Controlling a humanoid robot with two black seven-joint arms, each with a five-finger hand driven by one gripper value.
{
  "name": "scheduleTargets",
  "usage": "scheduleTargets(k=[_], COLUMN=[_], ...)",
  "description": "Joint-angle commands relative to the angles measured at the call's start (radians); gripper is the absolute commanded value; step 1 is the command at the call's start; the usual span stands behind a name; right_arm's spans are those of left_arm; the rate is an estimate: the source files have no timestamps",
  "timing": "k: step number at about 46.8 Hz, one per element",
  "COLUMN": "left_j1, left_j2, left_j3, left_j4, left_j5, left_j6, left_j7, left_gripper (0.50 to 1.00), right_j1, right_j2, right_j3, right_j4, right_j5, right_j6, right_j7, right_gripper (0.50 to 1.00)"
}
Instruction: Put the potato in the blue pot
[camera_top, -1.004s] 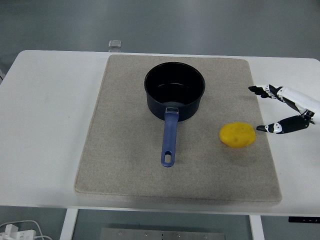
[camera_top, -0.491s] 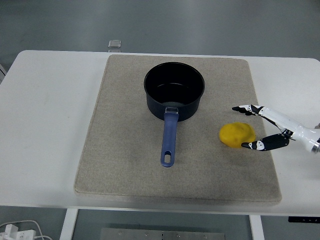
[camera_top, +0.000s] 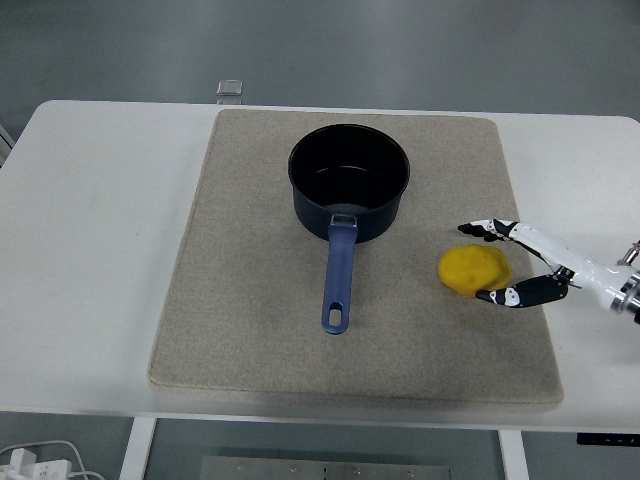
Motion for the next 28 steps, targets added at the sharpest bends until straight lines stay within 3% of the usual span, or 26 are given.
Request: scheduleTargets(k=[1,5,18,28], left_j1=[0.000,0.000,0.000,0.000], left_j2=[0.000,0.000,0.000,0.000], left_j3=[0.000,0.000,0.000,0.000], left_j4=[0.001,0.001,0.000,0.000], left_j5=[-0.001,0.001,-0.001,-0.001], left_j6=[0.000,0.000,0.000,0.000], left_j7=[0.000,0.000,0.000,0.000], left_gripper=[1.000,1.000,1.000,1.000], right_j1=[0.000,-0.007,-0.002,0.007], right_j2=[0.002,0.026,0.078,0.083], right_j3=[-0.002,-0.002,-0.019,-0.014], right_j4=[0.000,-0.014,-0.072,-0.080], right_j5=[-0.028,-0.042,-0.063,-0.051], right_j6=[-0.001,-0.003,-0.064,-0.061], right_j7=[0.000,0.000,0.000,0.002], right_gripper=[0.623,0.500,0.500,0.500])
